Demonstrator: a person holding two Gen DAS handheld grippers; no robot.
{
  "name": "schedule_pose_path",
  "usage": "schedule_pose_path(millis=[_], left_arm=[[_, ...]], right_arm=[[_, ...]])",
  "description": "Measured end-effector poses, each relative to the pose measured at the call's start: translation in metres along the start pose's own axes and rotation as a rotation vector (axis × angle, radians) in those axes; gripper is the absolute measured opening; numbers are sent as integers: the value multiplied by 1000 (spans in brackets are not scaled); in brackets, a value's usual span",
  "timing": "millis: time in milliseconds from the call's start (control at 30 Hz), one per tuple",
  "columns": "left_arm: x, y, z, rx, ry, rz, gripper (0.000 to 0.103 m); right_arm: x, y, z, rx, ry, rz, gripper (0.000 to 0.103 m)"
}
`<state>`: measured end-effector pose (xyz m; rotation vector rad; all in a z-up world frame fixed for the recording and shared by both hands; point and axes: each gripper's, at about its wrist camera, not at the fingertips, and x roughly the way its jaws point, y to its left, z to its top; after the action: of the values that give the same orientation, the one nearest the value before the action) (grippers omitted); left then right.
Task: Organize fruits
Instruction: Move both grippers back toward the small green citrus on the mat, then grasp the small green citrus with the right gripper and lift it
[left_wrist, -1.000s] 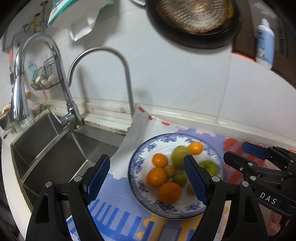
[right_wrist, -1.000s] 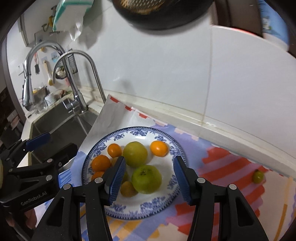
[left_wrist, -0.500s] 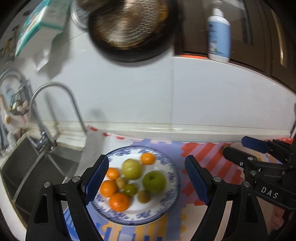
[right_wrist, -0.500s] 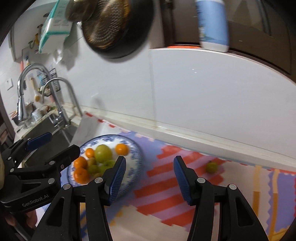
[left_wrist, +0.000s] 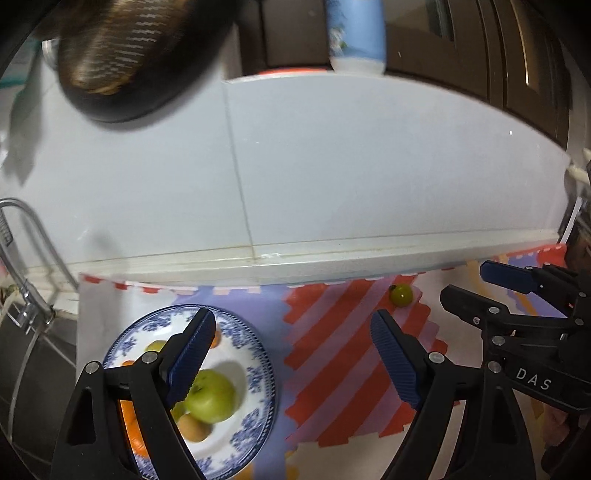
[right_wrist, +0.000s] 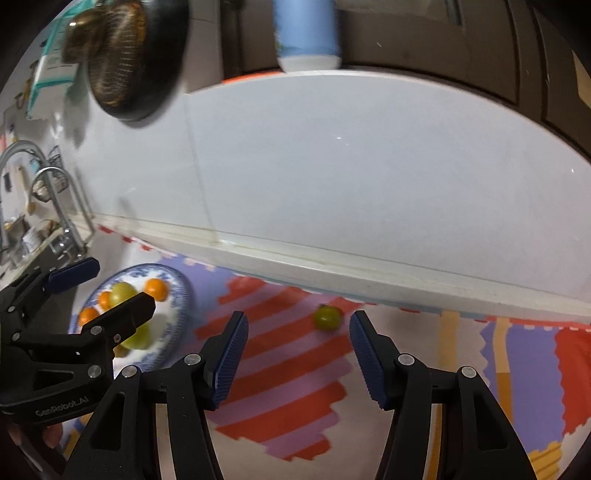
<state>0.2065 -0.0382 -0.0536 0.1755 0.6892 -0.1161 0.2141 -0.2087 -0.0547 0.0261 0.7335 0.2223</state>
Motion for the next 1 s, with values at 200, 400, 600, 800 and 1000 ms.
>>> schedule_pose_path(millis=[200,400,600,800,1000], left_arm=[[33,-11,-2,12,65,-9,87],[60,-15,-5,18,116,-1,87],[77,-15,-5,32,137,8,87],[89,-14,-6,41,158,12,87],[93,-15,-5,44,164,12,87]], right_arm=[[35,-21,-6,40,63,0,58],[68,-26,-11,30,116,6,58],[94,-24,-11,-1,141,-3,57],[113,-25,-9,2,162,5,50],[124,-24,-9,-4,177,22,42]])
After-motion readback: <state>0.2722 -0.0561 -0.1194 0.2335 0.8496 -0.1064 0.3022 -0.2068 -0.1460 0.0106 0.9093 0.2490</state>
